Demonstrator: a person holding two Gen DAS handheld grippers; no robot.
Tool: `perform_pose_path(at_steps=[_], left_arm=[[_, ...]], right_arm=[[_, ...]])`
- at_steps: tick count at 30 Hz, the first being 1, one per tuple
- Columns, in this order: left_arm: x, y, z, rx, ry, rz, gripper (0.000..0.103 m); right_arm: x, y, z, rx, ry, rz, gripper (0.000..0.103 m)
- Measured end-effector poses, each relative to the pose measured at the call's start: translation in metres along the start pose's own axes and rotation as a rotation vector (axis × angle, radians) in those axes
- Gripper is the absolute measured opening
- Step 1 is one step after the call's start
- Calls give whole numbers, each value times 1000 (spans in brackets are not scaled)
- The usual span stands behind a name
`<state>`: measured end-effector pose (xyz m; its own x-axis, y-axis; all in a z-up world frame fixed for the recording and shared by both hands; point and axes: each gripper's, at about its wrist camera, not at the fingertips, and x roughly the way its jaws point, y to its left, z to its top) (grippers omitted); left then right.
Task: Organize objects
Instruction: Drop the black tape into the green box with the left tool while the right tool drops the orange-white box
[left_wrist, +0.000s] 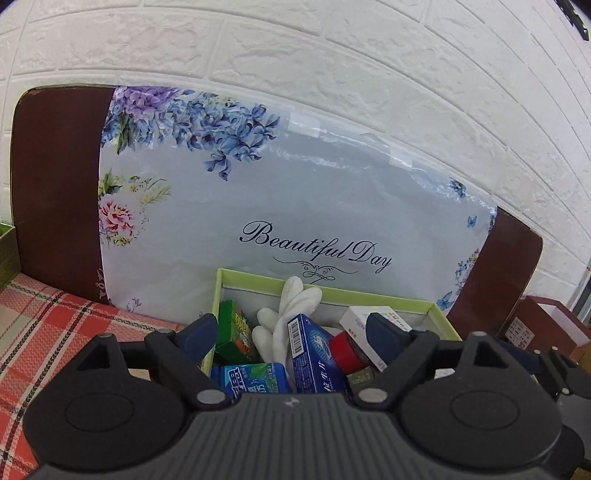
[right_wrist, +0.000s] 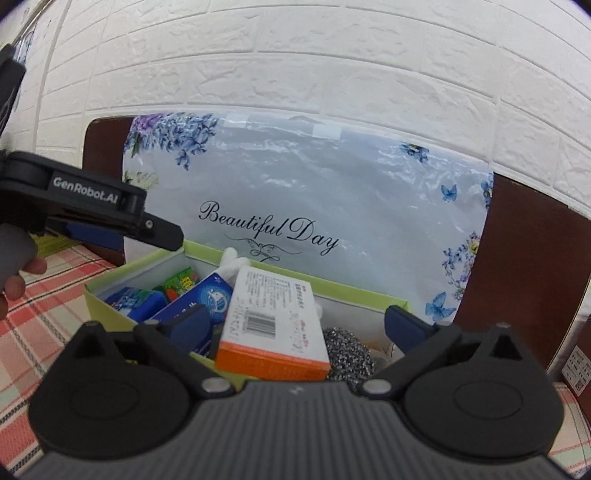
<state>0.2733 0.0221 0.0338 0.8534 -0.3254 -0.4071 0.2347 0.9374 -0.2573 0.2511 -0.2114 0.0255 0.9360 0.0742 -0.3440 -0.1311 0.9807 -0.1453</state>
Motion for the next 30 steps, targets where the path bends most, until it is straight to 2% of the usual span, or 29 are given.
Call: perform_pose_path(at_steps=[3,8,13,17,23,30], left_arm=[[-24,-13,1,44,-19,28,96],[-79,-35,-8,71,-84,87,103],[-123,-59,-38,123,-39,206,103],[-154,-68,-73,81,-28,223,103],[-173,-86,-108,126,49,260,103],[-184,-90,-117,120,60,289,103]], right_arm=[[-13,-7,1,52,25,-3,103],[-66,-17,5,112,31,-14,103],[-123,-18,-6,138,93,-27,103],[-163,-12,-25,171,119,-49,103],[-195,1,-55,201,165,-62,103],[-206,9,-63,209,185,-73,103]])
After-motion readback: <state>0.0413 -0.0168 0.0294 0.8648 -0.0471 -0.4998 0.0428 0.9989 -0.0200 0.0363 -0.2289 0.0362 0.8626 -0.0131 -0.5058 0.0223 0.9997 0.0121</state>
